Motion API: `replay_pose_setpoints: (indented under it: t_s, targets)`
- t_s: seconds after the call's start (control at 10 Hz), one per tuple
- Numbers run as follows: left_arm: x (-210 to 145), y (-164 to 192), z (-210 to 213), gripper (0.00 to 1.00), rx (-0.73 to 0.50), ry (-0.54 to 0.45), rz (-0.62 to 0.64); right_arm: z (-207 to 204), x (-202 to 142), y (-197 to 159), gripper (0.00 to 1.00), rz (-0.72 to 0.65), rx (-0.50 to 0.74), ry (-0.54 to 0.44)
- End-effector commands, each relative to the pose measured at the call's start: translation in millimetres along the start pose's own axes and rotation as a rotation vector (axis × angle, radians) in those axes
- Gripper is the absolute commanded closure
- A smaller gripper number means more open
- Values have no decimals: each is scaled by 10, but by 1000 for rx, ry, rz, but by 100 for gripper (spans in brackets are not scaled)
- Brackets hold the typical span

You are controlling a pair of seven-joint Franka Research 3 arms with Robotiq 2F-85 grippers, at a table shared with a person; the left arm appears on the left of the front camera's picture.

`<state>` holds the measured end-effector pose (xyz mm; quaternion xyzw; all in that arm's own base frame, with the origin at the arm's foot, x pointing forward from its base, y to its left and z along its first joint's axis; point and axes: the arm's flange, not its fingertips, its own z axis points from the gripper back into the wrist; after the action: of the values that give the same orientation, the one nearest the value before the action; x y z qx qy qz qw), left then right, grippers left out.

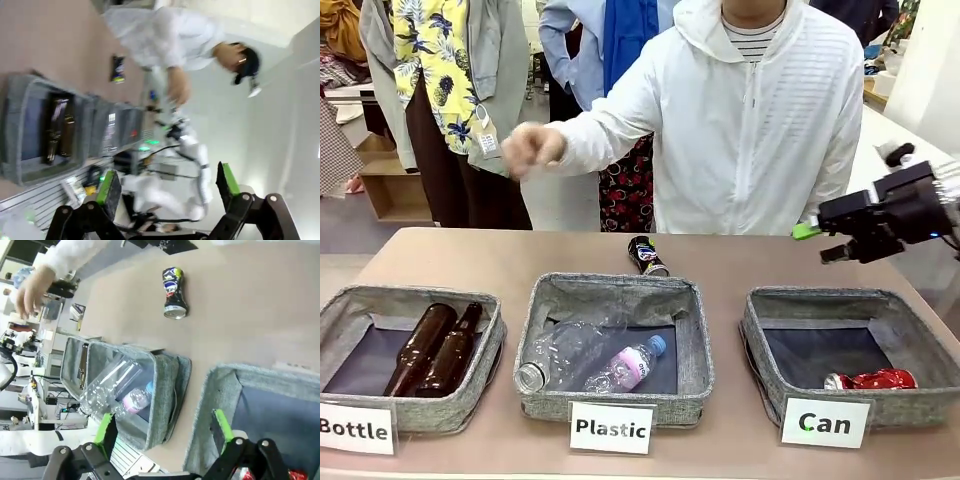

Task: Sort the can waste into the basket.
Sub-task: Pick up the can waste from the table and place it in the right Fabric basket.

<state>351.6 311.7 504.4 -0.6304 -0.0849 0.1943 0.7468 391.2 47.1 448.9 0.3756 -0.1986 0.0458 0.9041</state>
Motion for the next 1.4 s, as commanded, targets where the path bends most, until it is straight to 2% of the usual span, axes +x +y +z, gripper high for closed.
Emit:
replay_pose_setpoints:
  t_s: [0.0, 0.2, 0.4, 0.5, 0.7, 0.9, 1.0, 1.3]
  targets:
    - [-348, 87, -522, 0, 257, 33, -142, -314, 194, 158, 0, 20, -24, 5]
    - [-767, 252, -1363, 0, 471, 184, -288, -684, 325, 377, 0, 38, -93, -13]
    - [-1059, 484, -1834, 0, 680, 122, -468, -1102, 467, 589, 0, 59, -147, 26]
    - [-637, 232, -1330, 0, 525, 195, -279, -1343, 564, 724, 0, 69, -198, 21]
    - [-637, 232, -1330, 0, 525, 195, -279, -1958, 712, 1014, 0, 110, -353, 36]
    - [-637, 232, -1330, 0, 525, 195, -279, -2456, 834, 1227, 0, 141, -452, 92]
    - [-637, 232, -1330, 0, 525, 195, -279, -2669, 840, 1268, 0, 168, -481, 159]
    - [-637, 232, -1330, 0, 525, 195, -279, -3184, 1046, 1369, 0, 208, -594, 212]
